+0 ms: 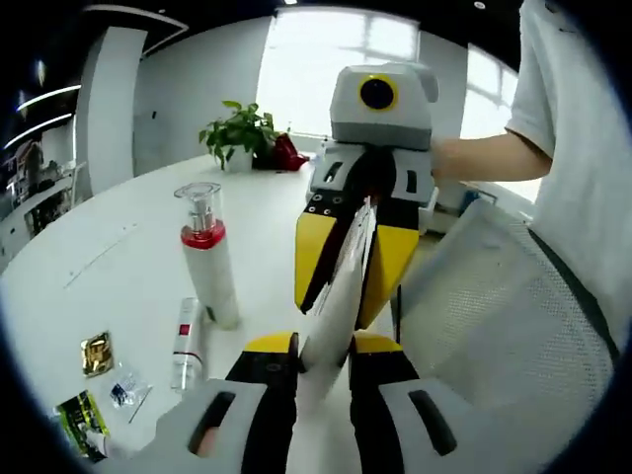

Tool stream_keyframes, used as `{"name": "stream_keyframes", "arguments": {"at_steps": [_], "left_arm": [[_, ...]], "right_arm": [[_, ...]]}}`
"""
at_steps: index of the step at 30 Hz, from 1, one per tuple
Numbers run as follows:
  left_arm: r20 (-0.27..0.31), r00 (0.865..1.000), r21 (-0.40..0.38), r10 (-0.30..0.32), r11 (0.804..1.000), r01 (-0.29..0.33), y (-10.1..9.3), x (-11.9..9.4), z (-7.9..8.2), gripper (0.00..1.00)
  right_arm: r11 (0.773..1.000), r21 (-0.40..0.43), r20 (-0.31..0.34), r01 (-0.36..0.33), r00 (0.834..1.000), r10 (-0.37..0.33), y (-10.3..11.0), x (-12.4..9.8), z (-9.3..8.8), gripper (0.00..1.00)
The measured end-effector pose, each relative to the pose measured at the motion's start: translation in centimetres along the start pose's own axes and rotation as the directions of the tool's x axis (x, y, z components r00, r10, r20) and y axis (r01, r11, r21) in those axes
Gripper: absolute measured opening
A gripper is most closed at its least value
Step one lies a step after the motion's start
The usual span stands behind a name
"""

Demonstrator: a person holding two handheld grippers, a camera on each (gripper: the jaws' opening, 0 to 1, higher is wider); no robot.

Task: Arrange the skincare products in the storage area until every visible bottle or jar stands upright without overlapping.

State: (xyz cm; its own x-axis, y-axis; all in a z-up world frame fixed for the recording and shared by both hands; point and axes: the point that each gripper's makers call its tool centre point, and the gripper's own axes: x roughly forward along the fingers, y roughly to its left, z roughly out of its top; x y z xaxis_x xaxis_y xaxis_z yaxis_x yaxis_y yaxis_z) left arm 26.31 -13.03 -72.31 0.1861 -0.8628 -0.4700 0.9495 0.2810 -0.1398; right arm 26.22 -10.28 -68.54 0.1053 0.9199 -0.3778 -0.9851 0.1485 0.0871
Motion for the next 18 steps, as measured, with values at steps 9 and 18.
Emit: {"name": "stream_keyframes", "arguments": {"at_steps": [9, 18], "left_arm": [[0.033, 0.999, 0.002, 0.009, 1.000, -0.009, 2.0, 0.6, 0.7, 0.14], [0.056, 0.998, 0.014, 0.020, 1.000, -0.021, 5.2, 1.3, 1.7, 0.14]], "right_arm": [[0.998, 0.023, 0.021, 0.058, 0.998, -0.059, -2.6, -0.1, 0.3, 0.16], [0.988, 0.042, 0.038, 0.151, 0.988, -0.153, -6.2, 0.1, 1.1, 0.21]]}}
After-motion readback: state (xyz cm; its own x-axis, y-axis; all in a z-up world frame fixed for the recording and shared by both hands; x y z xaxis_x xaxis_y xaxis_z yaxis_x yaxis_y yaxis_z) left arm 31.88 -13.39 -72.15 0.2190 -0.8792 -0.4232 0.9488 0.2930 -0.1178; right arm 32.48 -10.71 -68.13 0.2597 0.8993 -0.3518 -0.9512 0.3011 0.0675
